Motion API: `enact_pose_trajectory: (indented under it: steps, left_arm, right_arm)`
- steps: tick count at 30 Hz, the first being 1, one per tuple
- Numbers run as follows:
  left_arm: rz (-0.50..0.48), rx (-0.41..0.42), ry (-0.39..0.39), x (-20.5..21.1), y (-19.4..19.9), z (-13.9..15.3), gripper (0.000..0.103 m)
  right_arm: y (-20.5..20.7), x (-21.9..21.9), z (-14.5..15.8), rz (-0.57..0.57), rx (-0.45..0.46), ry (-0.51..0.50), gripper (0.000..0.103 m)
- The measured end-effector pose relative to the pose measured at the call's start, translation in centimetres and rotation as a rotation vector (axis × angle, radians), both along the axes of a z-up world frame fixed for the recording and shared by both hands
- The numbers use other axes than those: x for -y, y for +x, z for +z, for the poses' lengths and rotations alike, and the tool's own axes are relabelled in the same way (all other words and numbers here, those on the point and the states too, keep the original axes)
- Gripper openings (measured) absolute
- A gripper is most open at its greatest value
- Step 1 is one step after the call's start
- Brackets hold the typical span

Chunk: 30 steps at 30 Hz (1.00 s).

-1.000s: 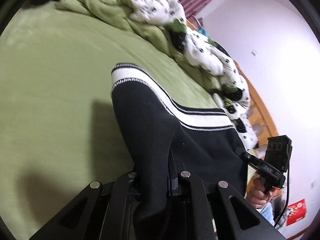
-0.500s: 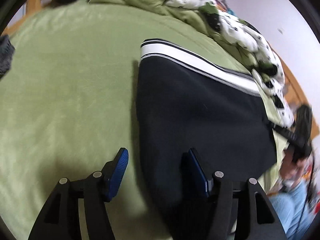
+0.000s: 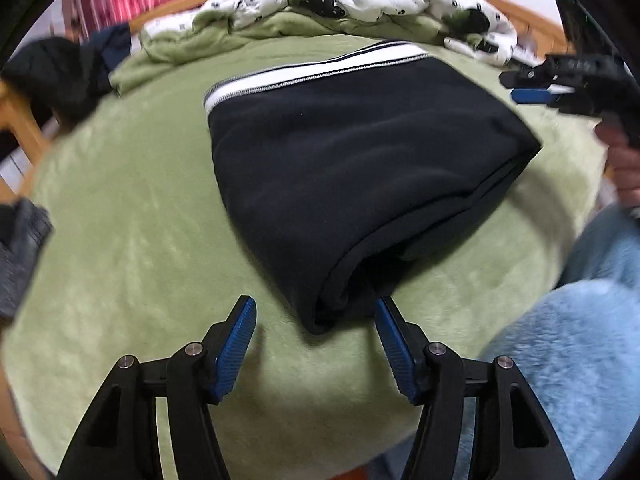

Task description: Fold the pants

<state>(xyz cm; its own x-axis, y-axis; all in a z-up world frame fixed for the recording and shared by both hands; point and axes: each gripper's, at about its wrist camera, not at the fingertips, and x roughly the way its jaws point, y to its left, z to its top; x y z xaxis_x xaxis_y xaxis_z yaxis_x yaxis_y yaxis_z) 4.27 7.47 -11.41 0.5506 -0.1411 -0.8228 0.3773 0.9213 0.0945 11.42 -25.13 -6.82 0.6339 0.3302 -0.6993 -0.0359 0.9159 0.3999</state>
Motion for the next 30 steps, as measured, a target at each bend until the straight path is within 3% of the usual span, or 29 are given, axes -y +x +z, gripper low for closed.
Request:
enact_pose_trajectory:
  steps: [3, 6, 7, 8, 12, 14, 18, 20, 22, 24, 25, 26, 27, 30]
  left_arm:
    - [-0.013, 0.039, 0.088, 0.7, 0.2, -0.4, 0.050]
    - [-0.028, 0.041, 0.210, 2.7, 1.1, -1.4, 0.031]
    - [-0.008, 0.051, 0.216, 3.0, 1.3, -1.4, 0.024]
    - [0.023, 0.057, 0.190, 2.9, 1.6, -1.1, 0.019]
    - [0.222, 0.136, -0.151, -2.1, 0.8, 2.2, 0.015]
    - [0.261, 0.038, -0.132, -2.8, 1.3, 0.4, 0.015]
    - [0.245, 0.009, -0.147, -3.1, -0.1, -1.4, 0.018]
    - [0.243, -0.022, -0.206, -3.9, -0.9, -0.9, 0.025]
    - [0.260, -0.047, -0.264, -5.1, -1.9, 0.0, 0.025]
    - [0.278, -0.012, -0.314, -6.0, -2.3, 1.4, 0.025]
    - [0.279, 0.007, -0.330, -6.0, -2.4, 2.3, 0.030]
    - [0.276, 0.028, -0.342, -5.9, -1.6, 3.5, 0.044]
    - [0.272, 0.042, -0.348, -5.3, -1.1, 4.2, 0.051]
    - [0.214, 0.106, -0.357, -3.0, 1.3, 5.9, 0.053]
  right_arm:
    - [-0.9, -0.5, 0.0, 0.017, -0.014, -0.043, 0.042]
    - [-1.5, -0.2, 0.3, 0.017, -0.002, -0.056, 0.042]
    - [-1.5, -0.1, 0.1, 0.006, -0.009, -0.062, 0.042]
    - [-1.5, 0.2, 0.1, -0.005, -0.014, -0.065, 0.042]
    - [-1.4, 1.6, -0.3, -0.034, -0.035, -0.017, 0.042]
    - [-1.5, 2.1, -0.4, -0.045, -0.041, -0.011, 0.042]
    - [-1.4, 2.5, -0.6, -0.040, -0.054, -0.029, 0.042]
    - [-1.3, 2.6, -0.9, -0.029, -0.068, -0.037, 0.042]
    - [-1.1, 2.6, -1.0, -0.002, -0.076, -0.045, 0.042]
    - [-1.0, 2.4, -1.1, 0.033, -0.078, -0.048, 0.042]
    - [-1.0, 2.3, -1.0, 0.045, -0.075, -0.050, 0.042]
    - [-1.0, 2.1, -0.9, 0.064, -0.067, -0.054, 0.042]
    - [-1.0, 1.8, -0.7, 0.086, -0.052, -0.065, 0.042]
    - [-0.6, -0.5, 0.1, 0.169, 0.016, -0.168, 0.042]
